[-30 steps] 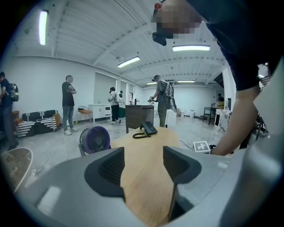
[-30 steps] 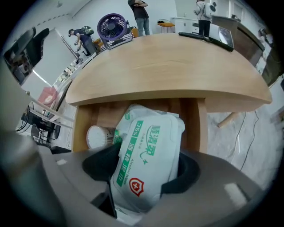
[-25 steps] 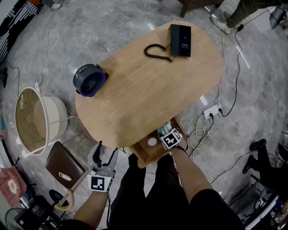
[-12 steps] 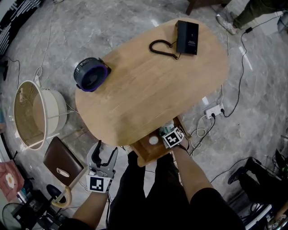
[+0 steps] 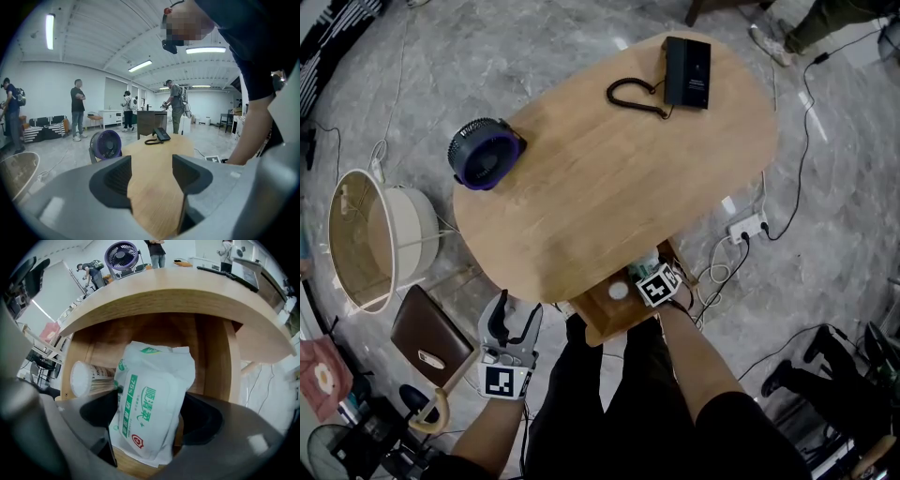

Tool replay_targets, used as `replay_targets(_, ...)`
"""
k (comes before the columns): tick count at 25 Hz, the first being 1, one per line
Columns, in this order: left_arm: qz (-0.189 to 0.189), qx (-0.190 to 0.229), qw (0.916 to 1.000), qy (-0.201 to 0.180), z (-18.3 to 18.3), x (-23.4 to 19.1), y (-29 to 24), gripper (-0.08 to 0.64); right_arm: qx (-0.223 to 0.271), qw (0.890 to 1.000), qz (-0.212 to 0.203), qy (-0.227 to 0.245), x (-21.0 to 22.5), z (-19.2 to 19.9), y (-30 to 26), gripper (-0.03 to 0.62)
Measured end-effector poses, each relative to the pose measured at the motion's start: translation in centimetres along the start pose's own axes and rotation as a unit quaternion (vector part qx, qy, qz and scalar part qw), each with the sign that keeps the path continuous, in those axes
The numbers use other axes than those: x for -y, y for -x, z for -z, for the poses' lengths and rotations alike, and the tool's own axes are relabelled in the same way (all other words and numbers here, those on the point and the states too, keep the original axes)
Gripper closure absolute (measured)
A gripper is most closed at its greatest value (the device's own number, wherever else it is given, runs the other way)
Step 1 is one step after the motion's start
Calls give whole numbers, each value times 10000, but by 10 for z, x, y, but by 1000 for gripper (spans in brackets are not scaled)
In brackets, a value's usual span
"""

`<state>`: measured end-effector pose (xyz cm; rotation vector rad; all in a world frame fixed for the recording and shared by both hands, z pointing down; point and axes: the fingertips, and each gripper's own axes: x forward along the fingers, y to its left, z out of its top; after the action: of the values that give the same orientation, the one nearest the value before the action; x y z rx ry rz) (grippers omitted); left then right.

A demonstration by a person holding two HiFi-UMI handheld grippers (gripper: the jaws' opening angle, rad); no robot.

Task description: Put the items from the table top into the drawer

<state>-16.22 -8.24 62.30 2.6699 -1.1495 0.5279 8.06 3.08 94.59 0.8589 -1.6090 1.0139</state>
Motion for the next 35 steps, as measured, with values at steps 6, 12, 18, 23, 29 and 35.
replay_targets(6,141,32,9999,58,2,12,-2,275,137,9998,115,104,-2,1,5,130)
replay_targets(12,231,-17,9997,3,6,22,-3,275,374,9992,86,130,-11,-4,24,126)
replay_targets(18,332,-44,9994,-45,0,30,-5,275,740,9967,224,262,-18,-7,63,126)
replay_targets(23,592,-9,9962,-635,-9,50,-8,275,1163,9925,308,236,-28,-6,108,126)
replay_targets(29,1041,-143,9866,-1245,-24,87,-10,275,1401,9897,249,130,-40,-2,155,126)
replay_targets(35,1037,-414,9897,-898,-26,99,2,275,1817,9831,183,153,-55,-15,217,127)
